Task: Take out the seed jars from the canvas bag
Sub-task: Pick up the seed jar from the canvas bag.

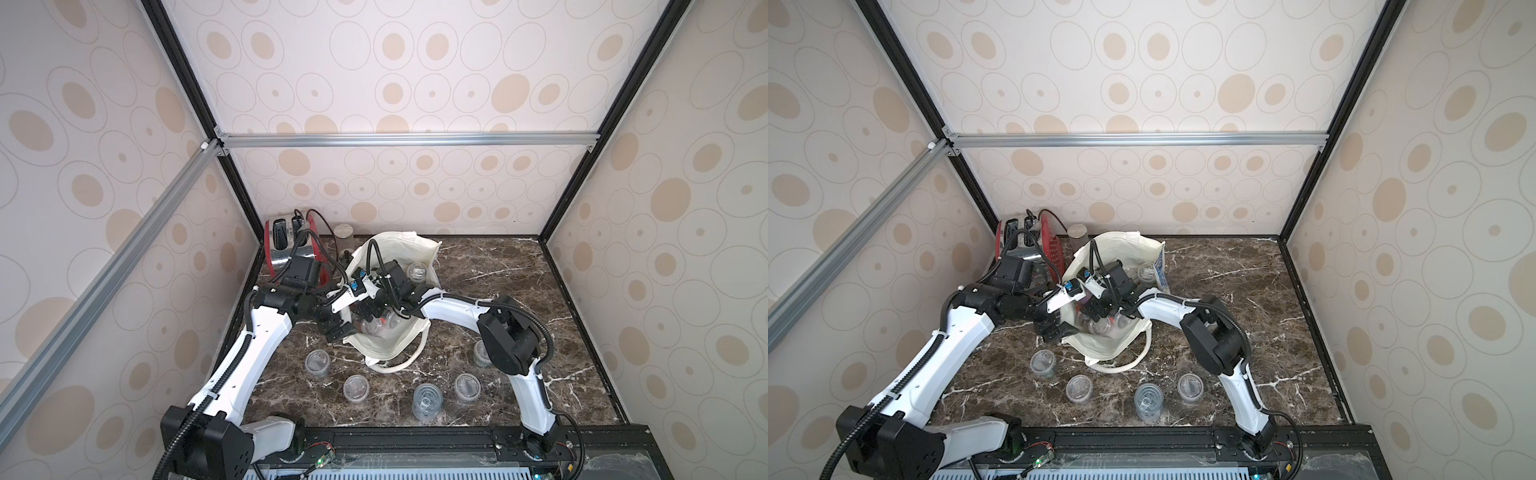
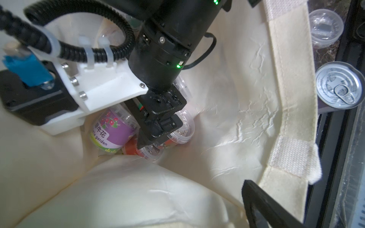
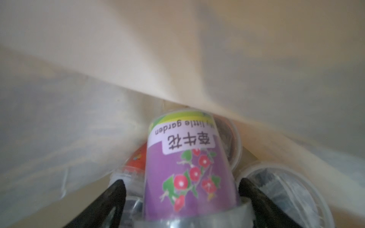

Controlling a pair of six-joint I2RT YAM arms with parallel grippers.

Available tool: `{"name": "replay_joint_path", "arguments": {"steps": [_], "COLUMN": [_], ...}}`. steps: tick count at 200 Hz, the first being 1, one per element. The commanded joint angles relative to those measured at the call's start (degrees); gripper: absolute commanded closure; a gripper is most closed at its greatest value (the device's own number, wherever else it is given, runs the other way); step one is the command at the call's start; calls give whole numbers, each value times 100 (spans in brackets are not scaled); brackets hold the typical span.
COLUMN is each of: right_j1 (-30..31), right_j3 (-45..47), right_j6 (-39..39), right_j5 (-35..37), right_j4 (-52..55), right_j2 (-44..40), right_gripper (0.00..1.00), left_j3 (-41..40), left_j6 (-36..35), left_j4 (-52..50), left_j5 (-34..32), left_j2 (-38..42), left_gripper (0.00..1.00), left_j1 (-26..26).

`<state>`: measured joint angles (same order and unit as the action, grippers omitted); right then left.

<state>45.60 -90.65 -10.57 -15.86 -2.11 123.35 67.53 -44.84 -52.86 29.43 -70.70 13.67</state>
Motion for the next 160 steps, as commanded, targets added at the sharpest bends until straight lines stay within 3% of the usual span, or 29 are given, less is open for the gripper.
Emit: {"name": "replay_joint_path", "arguments": {"steps": [1,52,123,160], "right_j1": [-58,-62,-78,-130], "right_j3": [136,230,573,564], "right_j6": [-255,-473,-166,99], "right_j5": [-538,-633,-683,-660], "right_j4": [-296,-30,262,1125], "right_j2": [103,-112,-929,-1588], "right_gripper": [20,34,36,36], "left_j3": [208,334,622,1158], "left_j6": [-250,-298,-76,-31], "left_j4": [-192,-286,-305,-361], "left_j5": [75,4,-81,12], "left_j2": [11,1,-52,-244], "left_gripper": [2,2,2,2], "left_j1": [5,2,-38,-64]}}
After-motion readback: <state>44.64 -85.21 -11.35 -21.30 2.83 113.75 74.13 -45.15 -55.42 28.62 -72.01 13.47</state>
